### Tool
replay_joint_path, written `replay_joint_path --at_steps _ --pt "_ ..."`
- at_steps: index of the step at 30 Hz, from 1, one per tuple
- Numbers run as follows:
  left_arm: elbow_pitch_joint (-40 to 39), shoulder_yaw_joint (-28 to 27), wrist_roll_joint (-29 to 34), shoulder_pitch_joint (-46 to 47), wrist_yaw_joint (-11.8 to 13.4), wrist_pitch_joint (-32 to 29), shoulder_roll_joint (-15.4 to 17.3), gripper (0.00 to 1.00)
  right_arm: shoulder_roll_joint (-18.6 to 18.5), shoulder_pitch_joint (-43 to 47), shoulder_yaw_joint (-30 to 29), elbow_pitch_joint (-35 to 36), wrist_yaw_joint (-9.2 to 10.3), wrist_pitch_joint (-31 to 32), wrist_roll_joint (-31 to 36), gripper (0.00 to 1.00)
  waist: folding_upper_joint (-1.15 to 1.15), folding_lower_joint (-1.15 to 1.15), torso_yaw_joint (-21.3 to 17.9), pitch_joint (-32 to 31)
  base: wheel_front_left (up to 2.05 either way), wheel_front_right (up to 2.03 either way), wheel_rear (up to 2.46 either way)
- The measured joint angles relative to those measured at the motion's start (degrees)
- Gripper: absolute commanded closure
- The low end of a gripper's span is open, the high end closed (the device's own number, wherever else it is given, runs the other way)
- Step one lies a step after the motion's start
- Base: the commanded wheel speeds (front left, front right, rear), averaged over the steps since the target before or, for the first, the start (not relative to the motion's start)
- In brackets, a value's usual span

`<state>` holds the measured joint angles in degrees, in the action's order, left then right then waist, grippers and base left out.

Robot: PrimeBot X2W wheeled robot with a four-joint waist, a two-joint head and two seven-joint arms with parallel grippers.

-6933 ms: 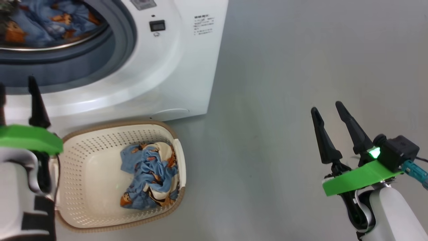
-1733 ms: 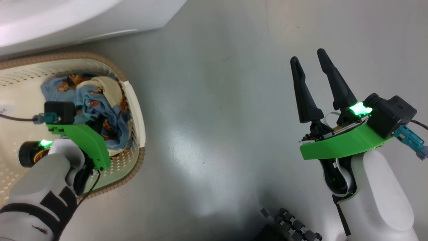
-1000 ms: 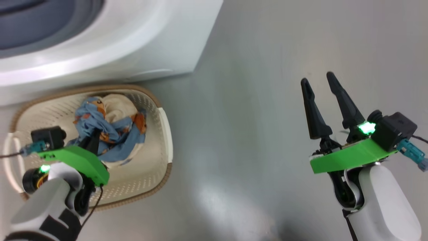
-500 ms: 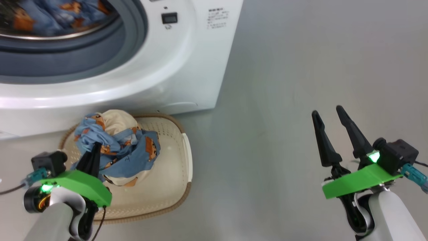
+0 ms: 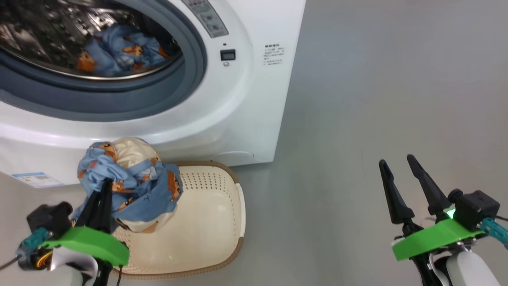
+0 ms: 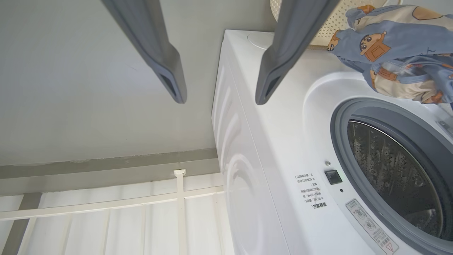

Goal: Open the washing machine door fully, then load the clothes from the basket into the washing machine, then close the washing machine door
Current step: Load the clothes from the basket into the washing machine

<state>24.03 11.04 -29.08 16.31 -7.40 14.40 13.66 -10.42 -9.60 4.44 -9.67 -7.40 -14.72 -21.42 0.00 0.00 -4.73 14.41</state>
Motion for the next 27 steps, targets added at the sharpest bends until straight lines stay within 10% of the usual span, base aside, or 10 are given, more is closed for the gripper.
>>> replay_joint_path --at_steps 27 --pt "-18.8 -11.6 10.2 -17.4 0.0 0.0 -6.2 1.00 -0.8 5.1 -3.2 0.7 0.00 0.0 0.0 0.00 0.00 0.00 1.5 -4.3 0.00 0.00 0.00"
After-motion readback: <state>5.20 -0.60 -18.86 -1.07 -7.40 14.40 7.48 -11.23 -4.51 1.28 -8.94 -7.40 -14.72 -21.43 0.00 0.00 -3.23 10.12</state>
